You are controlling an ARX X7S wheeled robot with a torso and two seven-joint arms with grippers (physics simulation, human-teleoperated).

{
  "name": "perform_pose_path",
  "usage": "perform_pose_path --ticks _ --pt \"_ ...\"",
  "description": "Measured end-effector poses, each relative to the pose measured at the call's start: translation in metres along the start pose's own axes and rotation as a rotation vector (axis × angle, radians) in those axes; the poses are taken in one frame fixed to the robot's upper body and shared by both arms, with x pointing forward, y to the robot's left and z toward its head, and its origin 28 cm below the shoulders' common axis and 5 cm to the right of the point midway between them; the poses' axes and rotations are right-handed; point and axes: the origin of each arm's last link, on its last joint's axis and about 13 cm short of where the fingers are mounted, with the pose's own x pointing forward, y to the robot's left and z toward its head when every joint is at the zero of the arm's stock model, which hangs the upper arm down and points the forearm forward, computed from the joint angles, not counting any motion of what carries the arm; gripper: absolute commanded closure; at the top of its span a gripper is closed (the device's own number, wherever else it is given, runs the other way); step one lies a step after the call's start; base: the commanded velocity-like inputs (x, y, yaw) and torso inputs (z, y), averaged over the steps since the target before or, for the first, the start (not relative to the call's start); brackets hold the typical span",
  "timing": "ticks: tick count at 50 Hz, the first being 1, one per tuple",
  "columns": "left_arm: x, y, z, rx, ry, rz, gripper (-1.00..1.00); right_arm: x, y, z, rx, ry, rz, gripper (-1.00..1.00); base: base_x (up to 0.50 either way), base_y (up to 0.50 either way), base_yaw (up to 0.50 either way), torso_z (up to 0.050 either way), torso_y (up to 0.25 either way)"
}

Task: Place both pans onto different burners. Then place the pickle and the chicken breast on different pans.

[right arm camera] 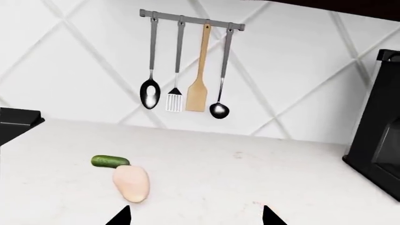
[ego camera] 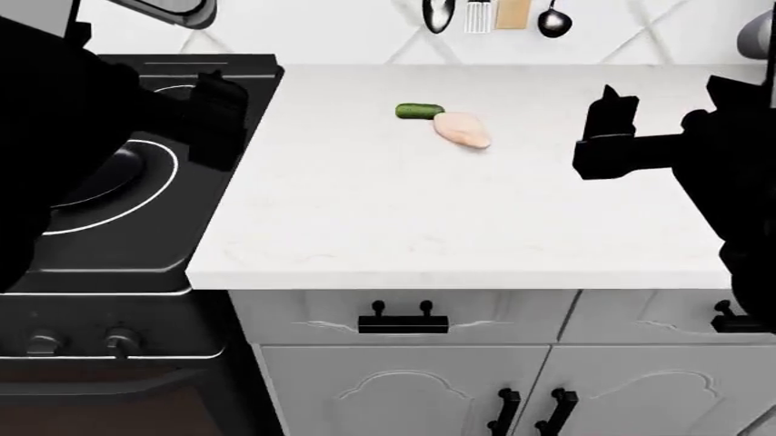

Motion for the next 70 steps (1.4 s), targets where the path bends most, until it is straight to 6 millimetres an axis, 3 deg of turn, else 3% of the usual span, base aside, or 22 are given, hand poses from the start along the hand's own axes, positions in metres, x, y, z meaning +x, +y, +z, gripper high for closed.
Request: perform_pose_path --ticks 22,36,70 --pt "0.0013 0.0001 -0.0011 -0.002 0.002 -0.001 -1.00 0.0020 0.0011 0.0001 0.004 -0.010 -0.004 -1.00 0.43 -0.24 0.00 0.000 0.001" --pt "0.0012 0.0001 -0.0021 -0.004 0.002 -0.001 -1.00 0.0044 0.0022 -0.0012 -0.030 -0.010 -0.006 -1.00 0.11 0.02 0.00 0.000 0.001" --pt "-0.0005 0.0028 -0.0010 -0.004 0.002 0.008 -1.00 0.0057 0.0041 0.0010 -0.043 -0.023 -0.006 -1.00 0.42 -0.03 0.00 0.000 0.001"
